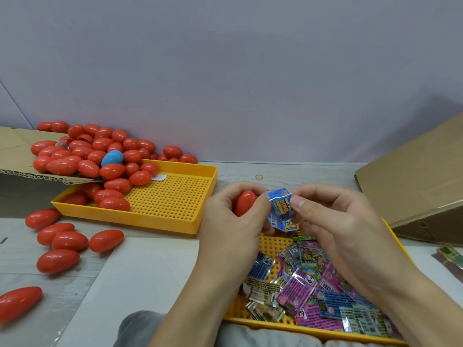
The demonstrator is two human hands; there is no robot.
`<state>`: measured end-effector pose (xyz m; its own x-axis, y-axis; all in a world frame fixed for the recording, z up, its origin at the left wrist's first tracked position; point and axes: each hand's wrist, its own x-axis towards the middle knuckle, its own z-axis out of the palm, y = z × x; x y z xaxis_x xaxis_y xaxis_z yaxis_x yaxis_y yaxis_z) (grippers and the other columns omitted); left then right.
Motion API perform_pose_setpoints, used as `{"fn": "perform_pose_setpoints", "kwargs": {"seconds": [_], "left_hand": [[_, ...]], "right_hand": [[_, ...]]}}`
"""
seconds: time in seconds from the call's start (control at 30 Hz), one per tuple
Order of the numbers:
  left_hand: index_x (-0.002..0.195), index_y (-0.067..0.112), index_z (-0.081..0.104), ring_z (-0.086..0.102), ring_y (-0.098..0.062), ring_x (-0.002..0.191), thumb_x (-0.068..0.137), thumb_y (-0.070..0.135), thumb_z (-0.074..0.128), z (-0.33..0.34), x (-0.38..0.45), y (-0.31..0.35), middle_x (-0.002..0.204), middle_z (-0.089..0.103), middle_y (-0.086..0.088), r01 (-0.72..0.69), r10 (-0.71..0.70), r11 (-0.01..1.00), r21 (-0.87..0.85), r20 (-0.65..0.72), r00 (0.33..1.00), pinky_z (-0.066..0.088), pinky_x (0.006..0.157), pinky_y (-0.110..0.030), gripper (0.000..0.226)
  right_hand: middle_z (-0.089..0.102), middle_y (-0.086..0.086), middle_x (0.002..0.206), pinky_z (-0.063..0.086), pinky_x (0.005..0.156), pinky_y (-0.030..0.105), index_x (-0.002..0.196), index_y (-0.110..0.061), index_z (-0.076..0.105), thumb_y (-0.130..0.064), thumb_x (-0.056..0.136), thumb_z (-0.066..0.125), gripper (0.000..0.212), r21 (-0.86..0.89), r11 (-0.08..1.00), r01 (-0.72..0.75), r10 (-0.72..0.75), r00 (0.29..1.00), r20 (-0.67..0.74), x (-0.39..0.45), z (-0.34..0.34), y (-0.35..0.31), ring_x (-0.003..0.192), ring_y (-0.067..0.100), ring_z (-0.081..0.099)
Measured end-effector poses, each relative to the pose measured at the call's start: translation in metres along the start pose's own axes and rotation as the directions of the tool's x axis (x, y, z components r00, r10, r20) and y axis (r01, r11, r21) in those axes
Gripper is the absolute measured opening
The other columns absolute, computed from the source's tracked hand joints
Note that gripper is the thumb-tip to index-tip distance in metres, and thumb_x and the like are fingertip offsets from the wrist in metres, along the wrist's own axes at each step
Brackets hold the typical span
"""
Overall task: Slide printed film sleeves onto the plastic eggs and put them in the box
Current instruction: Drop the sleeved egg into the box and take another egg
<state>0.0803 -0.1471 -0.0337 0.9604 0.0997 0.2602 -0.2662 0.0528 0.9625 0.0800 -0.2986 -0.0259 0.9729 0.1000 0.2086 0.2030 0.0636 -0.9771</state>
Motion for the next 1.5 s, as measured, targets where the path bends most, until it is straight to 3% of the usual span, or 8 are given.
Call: {"fn": "perform_pose_setpoints", "kwargs": {"seconds": [0.27, 0.4, 0.57, 0.7, 0.83, 1.0, 1.27, 1.5], "left_hand": [[0.080, 0.023, 0.071, 0.051, -0.006, 0.052, 0.079, 0.027, 0.074, 0.000, 0.000, -0.003, 0.061, 0.056, 0.009, 0.036, -0.035, 0.999, -0.005, 0.067, 0.997, 0.046, 0.053, -0.024, 0.005], [0.091, 0.022, 0.060, 0.051, -0.012, 0.057, 0.071, 0.034, 0.060, 0.003, 0.001, -0.003, 0.070, 0.062, 0.001, 0.185, -0.170, 0.967, -0.175, 0.099, 0.981, 0.042, 0.053, -0.031, 0.023], [0.097, 0.023, 0.064, 0.062, -0.012, 0.064, 0.080, 0.030, 0.060, 0.005, 0.002, -0.010, 0.068, 0.066, 0.011, 0.186, -0.181, 0.981, -0.050, 0.086, 0.980, 0.049, 0.065, -0.039, 0.019], [0.104, 0.023, 0.070, 0.069, -0.013, 0.070, 0.094, 0.020, 0.067, 0.005, 0.001, -0.007, 0.088, 0.072, 0.006, 0.150, -0.147, 0.988, -0.042, 0.069, 0.987, 0.055, 0.067, -0.034, 0.012], [0.106, 0.015, 0.069, 0.071, -0.015, 0.074, 0.091, 0.017, 0.068, 0.005, 0.001, -0.006, 0.096, 0.072, -0.004, 0.158, -0.153, 0.985, -0.065, 0.084, 0.985, 0.055, 0.063, -0.028, 0.015], [0.099, 0.011, 0.071, 0.074, -0.022, 0.077, 0.091, 0.012, 0.070, 0.004, 0.001, -0.007, 0.095, 0.075, -0.011, 0.188, -0.173, 0.973, -0.134, 0.115, 0.978, 0.056, 0.067, -0.028, 0.009], [0.105, 0.010, 0.069, 0.076, -0.023, 0.089, 0.077, 0.019, 0.081, 0.004, 0.002, -0.006, 0.097, 0.077, -0.008, 0.145, -0.134, 0.975, -0.169, 0.074, 0.988, 0.059, 0.087, -0.042, 0.031], [0.107, 0.016, 0.068, 0.075, -0.017, 0.091, 0.076, 0.008, 0.082, 0.001, 0.001, -0.005, 0.100, 0.076, 0.003, 0.074, -0.070, 0.991, -0.108, 0.039, 0.997, 0.060, 0.075, -0.026, 0.034]], "right_hand": [[0.069, 0.004, 0.076, 0.044, 0.068, 0.034, 0.082, -0.016, 0.077, -0.021, 0.085, 0.069, 0.011, -0.014, 0.999, -0.046, 0.045, 0.998, -0.045, 0.001, -0.001, 0.000, 0.072, 0.017, 0.057], [0.066, 0.003, 0.071, 0.042, 0.065, 0.031, 0.075, -0.015, 0.076, -0.012, 0.089, 0.066, 0.018, 0.046, 0.997, -0.069, 0.077, 0.974, -0.214, 0.005, -0.003, 0.001, 0.069, 0.017, 0.054], [0.071, -0.009, 0.069, 0.046, 0.063, 0.025, 0.080, -0.019, 0.073, -0.015, 0.090, 0.067, 0.013, -0.061, 0.998, -0.016, -0.008, 0.927, -0.375, 0.006, -0.003, 0.001, 0.064, 0.001, 0.062], [0.072, -0.015, 0.073, 0.048, 0.059, 0.011, 0.082, -0.025, 0.072, -0.018, 0.091, 0.066, 0.013, -0.242, 0.969, 0.037, -0.123, 0.930, -0.348, 0.004, -0.003, 0.001, 0.069, -0.003, 0.065], [0.072, -0.014, 0.080, 0.049, 0.064, 0.011, 0.082, -0.027, 0.072, -0.020, 0.091, 0.066, 0.012, -0.341, 0.937, 0.070, -0.173, 0.945, -0.279, 0.001, 0.000, 0.000, 0.076, 0.001, 0.066], [0.072, -0.015, 0.079, 0.049, 0.065, 0.011, 0.081, -0.027, 0.073, -0.017, 0.090, 0.067, 0.015, -0.355, 0.927, 0.119, -0.199, 0.960, -0.197, -0.001, 0.003, -0.004, 0.077, 0.001, 0.067], [0.073, -0.017, 0.084, 0.053, 0.073, 0.013, 0.086, -0.029, 0.074, -0.017, 0.088, 0.070, 0.013, -0.400, 0.903, 0.159, -0.228, 0.965, -0.130, -0.003, 0.004, -0.007, 0.086, 0.000, 0.068], [0.073, -0.011, 0.085, 0.054, 0.070, 0.016, 0.084, -0.028, 0.075, -0.025, 0.086, 0.067, 0.009, -0.341, 0.931, 0.128, -0.186, 0.972, -0.144, -0.004, 0.005, -0.008, 0.088, 0.006, 0.067]]}}
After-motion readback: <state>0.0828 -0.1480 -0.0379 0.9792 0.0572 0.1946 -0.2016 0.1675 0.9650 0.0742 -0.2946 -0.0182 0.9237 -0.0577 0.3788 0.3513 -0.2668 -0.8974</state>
